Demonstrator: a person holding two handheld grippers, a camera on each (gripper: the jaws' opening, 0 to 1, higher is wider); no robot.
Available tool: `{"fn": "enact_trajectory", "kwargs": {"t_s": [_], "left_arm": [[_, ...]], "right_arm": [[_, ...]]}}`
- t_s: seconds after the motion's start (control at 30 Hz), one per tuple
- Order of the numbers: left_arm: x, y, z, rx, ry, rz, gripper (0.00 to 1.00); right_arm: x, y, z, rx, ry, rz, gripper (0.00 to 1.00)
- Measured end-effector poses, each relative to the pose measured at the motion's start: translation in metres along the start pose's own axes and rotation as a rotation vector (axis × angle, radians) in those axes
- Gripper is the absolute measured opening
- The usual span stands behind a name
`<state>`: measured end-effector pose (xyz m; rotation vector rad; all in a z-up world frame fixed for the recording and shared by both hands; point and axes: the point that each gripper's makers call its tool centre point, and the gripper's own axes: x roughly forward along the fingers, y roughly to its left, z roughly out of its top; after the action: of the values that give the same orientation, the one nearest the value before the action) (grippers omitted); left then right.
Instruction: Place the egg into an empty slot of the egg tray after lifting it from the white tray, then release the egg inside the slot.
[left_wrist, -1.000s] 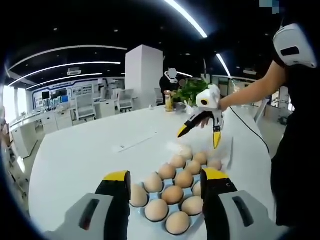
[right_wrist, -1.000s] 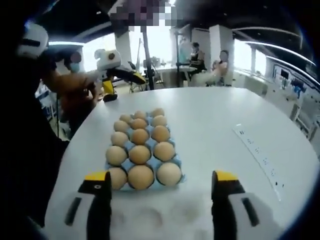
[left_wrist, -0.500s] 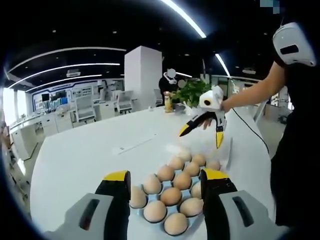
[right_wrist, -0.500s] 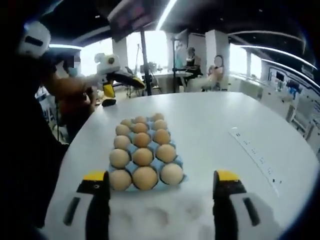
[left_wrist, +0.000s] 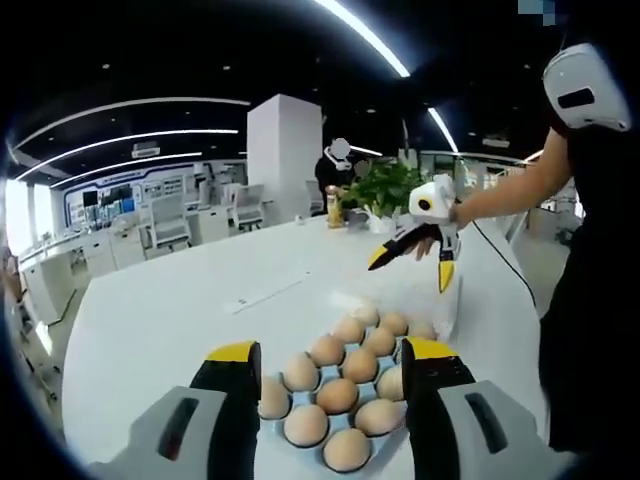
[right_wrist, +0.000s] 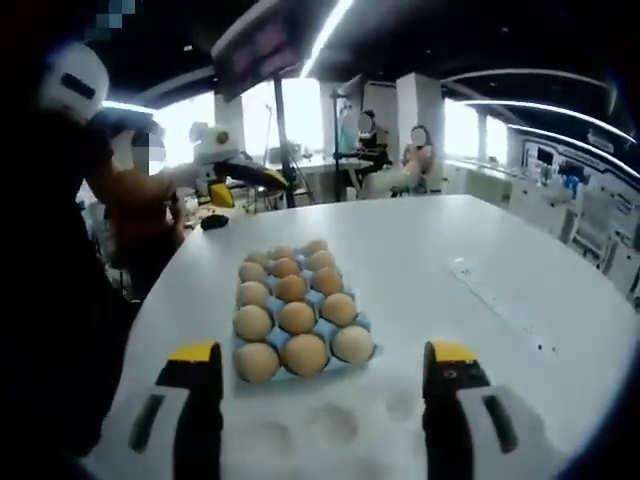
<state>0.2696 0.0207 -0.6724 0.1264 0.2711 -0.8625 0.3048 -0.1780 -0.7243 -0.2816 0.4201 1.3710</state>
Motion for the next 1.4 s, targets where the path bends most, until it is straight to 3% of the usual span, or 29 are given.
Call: {"fn": "enact_trajectory", "kwargs": {"t_s": [0.8,1.4], "left_arm": [[-0.013,-0.029,0.019,0.048,-0.035,-0.008,0.57],[-0.039,-0.096,0.040,0.084,-0.098,-0.021,0.57]], "right_arm": [[-0.039,0.033,0.006,0.043,-0.122,-0.123,0.83],[-0.073,0.106,0.016,0.053,-0.216,-0.208,0.83]]}}
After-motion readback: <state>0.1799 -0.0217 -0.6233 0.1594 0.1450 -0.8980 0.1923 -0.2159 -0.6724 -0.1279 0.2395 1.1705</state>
